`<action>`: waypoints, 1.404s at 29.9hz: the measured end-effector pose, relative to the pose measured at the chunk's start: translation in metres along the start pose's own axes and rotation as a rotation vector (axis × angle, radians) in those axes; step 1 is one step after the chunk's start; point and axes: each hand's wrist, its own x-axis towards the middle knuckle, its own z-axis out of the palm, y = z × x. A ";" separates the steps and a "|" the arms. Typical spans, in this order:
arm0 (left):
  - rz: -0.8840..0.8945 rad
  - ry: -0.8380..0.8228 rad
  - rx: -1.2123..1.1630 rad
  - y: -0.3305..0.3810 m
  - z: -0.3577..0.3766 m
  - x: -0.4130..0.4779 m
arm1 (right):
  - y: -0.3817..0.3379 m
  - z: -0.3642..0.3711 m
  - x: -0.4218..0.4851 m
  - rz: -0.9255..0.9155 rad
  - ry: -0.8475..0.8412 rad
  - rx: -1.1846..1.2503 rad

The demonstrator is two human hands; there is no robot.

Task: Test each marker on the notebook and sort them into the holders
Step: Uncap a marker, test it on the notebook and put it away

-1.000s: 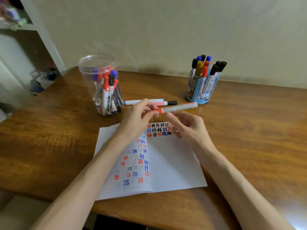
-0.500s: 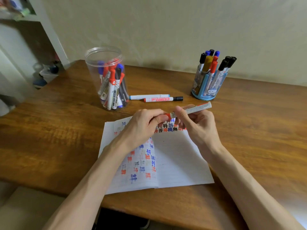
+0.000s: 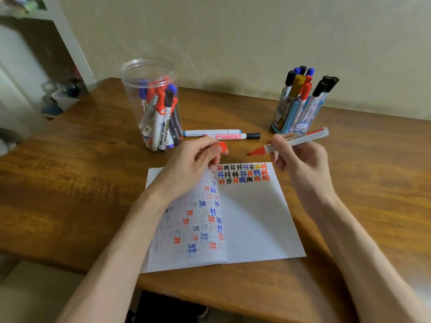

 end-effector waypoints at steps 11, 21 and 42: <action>-0.107 0.014 0.254 -0.023 -0.007 -0.009 | 0.011 0.040 -0.013 0.217 -0.007 -0.089; -0.108 0.035 0.338 -0.021 -0.005 -0.011 | 0.024 0.061 -0.024 0.149 -0.038 -0.297; -0.087 0.045 0.363 -0.026 -0.002 -0.010 | 0.028 0.059 -0.024 0.069 -0.019 -0.352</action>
